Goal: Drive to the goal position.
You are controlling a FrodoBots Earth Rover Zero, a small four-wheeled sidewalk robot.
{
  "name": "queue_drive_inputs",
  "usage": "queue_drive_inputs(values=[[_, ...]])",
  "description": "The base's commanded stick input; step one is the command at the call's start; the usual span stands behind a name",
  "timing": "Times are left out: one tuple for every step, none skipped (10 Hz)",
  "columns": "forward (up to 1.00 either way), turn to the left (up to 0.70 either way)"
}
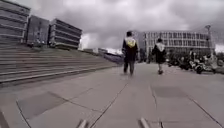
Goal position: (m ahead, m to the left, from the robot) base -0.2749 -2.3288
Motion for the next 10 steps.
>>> queue_drive_inputs(values=[[0.50,0.00],[0.50,0.00],[0.50,0.00],[0.50,0.00],[0.50,0.00],[0.50,0.00],[0.50,0.00],[0.50,0.00],[0.50,0.00],[0.50,0.00]])
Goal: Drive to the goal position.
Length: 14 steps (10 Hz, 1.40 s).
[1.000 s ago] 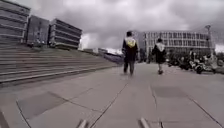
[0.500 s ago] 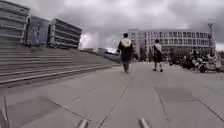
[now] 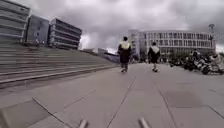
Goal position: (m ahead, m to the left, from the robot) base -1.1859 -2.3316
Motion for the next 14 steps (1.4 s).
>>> queue_drive_inputs(values=[[0.50,0.00],[0.50,0.00],[0.50,0.00],[0.50,0.00],[0.50,0.00],[0.50,0.00],[0.50,0.00],[0.50,0.00],[0.50,0.00],[0.50,0.00],[0.50,0.00],[0.50,0.00],[0.50,0.00],[0.50,0.00]])
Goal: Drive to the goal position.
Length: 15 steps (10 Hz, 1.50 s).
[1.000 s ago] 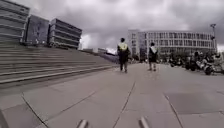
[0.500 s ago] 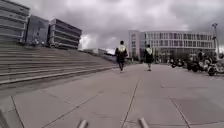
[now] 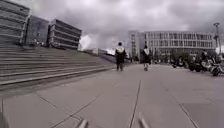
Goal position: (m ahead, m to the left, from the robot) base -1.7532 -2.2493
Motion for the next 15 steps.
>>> queue_drive_inputs(values=[[0.50,0.00],[0.50,0.00],[0.50,0.00],[0.50,0.00],[0.50,0.00],[0.50,0.00],[0.50,0.00],[0.50,0.00],[0.50,0.00],[0.50,0.00],[0.50,0.00],[0.50,0.00],[0.50,0.00],[0.50,0.00],[0.50,0.00]])
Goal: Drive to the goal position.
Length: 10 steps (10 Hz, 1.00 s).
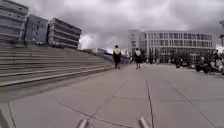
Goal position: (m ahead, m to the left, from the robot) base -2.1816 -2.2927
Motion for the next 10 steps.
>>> queue_drive_inputs(values=[[0.50,0.00],[0.50,0.00],[0.50,0.00],[0.50,0.00],[0.50,0.00],[0.50,0.00],[0.50,0.00],[0.50,0.00],[0.50,0.00],[0.50,0.00]])
